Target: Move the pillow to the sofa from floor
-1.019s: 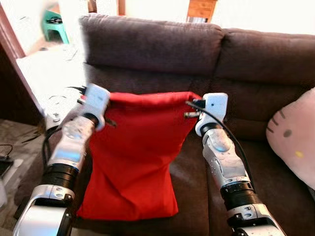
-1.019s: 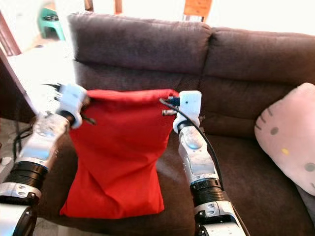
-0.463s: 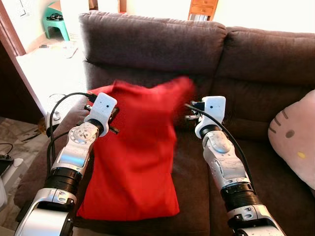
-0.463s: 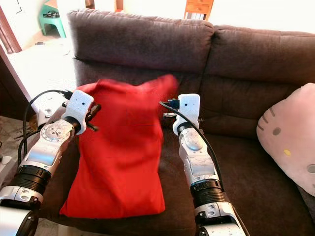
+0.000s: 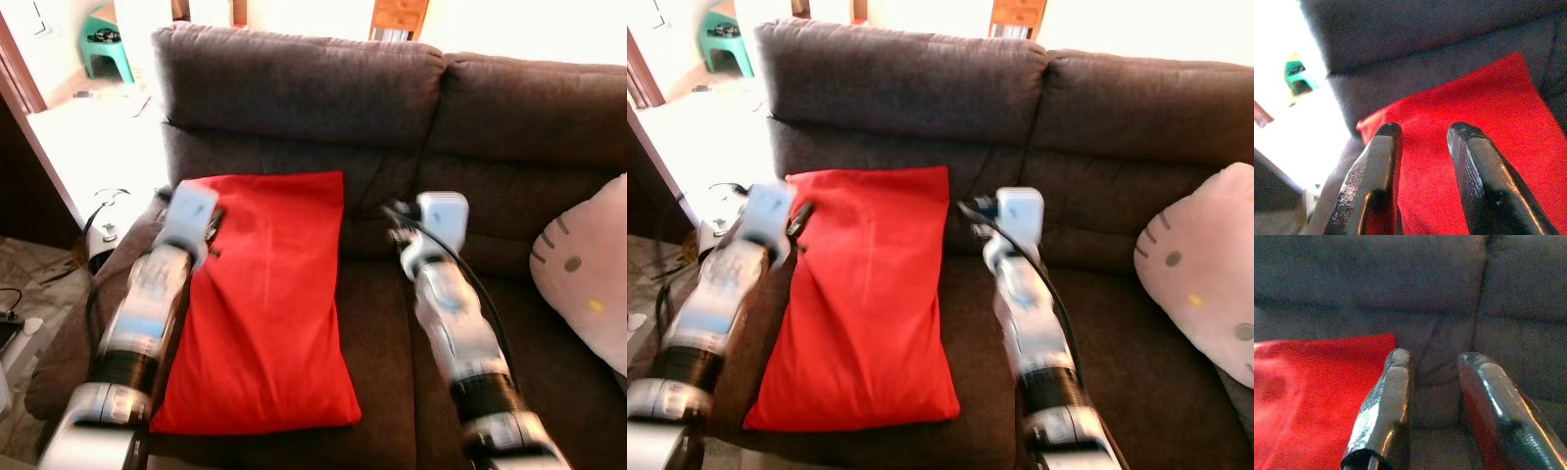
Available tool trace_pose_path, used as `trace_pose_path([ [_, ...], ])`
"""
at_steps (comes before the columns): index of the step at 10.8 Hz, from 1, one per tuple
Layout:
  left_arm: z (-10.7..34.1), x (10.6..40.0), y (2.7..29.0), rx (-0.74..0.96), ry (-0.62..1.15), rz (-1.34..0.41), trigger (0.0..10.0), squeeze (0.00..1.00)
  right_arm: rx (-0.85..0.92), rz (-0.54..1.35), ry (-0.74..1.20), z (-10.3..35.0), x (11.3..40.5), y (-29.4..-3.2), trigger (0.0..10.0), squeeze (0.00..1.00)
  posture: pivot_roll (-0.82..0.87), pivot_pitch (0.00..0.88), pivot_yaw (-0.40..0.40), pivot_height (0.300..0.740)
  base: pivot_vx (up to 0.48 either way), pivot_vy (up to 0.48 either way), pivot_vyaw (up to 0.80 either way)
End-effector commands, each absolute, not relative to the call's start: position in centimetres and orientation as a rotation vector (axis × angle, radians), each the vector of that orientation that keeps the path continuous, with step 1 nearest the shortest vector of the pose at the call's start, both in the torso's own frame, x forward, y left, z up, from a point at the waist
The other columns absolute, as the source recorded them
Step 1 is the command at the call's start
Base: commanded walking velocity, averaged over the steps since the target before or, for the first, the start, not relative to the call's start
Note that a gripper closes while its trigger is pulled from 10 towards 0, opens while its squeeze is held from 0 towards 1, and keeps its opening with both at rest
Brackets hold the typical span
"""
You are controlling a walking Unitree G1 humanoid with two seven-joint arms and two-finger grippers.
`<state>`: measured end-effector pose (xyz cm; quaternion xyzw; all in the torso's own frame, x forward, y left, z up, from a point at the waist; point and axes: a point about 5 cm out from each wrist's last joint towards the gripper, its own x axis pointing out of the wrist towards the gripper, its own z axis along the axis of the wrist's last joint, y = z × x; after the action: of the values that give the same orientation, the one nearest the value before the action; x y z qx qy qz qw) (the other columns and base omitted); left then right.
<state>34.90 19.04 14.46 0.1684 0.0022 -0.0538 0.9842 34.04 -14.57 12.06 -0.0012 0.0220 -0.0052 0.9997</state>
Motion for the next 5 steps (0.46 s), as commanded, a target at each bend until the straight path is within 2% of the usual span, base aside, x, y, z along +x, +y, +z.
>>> trace_pose_path([
  [1,13.9,34.1,19.2,0.294,-0.023,-0.079,10.0,0.00,0.000,-0.009,0.027,11.5,33.6,-15.2,10.0,0.00,0.09,0.000,-0.067,0.740,0.000,0.000,0.00],
  [3,9.8,31.4,21.1,0.287,0.067,0.047,10.0,0.00,-0.013,-0.027,0.063,8.9,31.7,-16.3,10.0,0.00,0.08,0.000,-0.066,0.740,0.000,0.000,0.00],
  [4,7.5,30.4,21.4,0.305,0.159,0.037,10.0,0.00,-0.052,-0.070,0.149,6.5,30.6,-17.4,10.0,0.00,0.08,0.000,-0.067,0.740,0.000,0.000,0.00],
  [5,5.6,29.7,20.7,0.272,0.213,-0.054,10.0,0.00,-0.076,-0.121,0.245,4.1,29.5,-18.6,10.0,0.00,0.08,0.000,-0.065,0.740,0.000,0.000,0.00],
])
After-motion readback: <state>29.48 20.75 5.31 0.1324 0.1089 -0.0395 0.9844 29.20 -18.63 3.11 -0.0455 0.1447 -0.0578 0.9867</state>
